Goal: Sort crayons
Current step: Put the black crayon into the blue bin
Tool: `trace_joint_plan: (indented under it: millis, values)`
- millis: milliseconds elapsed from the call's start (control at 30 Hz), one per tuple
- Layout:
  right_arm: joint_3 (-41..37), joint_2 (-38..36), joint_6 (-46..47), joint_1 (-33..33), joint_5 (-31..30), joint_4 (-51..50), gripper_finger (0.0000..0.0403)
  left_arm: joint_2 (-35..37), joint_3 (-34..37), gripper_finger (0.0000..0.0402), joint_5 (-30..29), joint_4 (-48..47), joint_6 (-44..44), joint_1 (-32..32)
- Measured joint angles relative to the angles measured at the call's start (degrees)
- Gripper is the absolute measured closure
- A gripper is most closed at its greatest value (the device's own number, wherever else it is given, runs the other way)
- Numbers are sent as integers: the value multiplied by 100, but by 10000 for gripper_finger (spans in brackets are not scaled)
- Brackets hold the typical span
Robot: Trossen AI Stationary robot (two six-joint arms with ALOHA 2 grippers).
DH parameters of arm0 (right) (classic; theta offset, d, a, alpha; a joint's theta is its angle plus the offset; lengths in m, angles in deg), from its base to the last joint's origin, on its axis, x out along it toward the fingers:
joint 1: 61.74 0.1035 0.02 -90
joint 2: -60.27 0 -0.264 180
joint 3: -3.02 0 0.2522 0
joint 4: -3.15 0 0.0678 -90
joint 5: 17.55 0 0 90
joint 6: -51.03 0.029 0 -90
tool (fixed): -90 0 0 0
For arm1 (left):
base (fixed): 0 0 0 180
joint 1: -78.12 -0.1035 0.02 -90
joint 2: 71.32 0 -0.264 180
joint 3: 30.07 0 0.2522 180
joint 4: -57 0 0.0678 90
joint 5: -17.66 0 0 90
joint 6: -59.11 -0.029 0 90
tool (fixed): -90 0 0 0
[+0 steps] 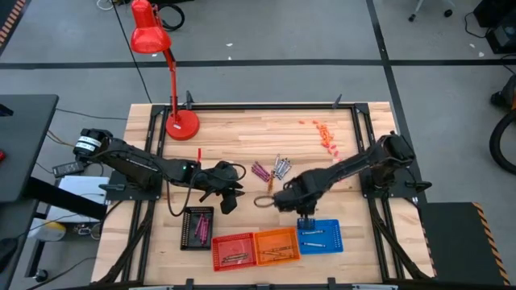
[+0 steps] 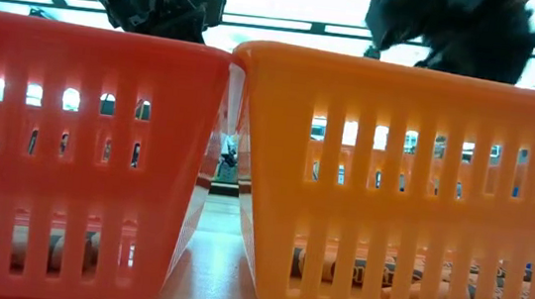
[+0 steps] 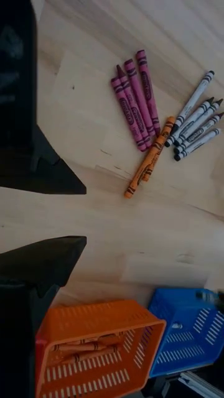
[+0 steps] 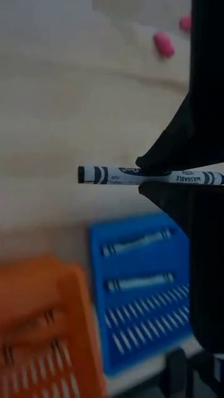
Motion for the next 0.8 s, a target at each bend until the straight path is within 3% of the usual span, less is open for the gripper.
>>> trace_joint_plan:
  millis: [267,400,533,800]
  values:
    - [35,-81,273,1040,-11,-54,371,0,0,271,-2,-17,1,0]
    - [29,-82,497,1459,-460,156,370,0,0,271,-2,-15,1,0]
    - [-76,-84,852,1666,-799,438,370,0,0,271,-4,-11,4,0]
    - [-706,-85,1413,1828,-788,1206,370,0,0,271,-7,-2,4,0]
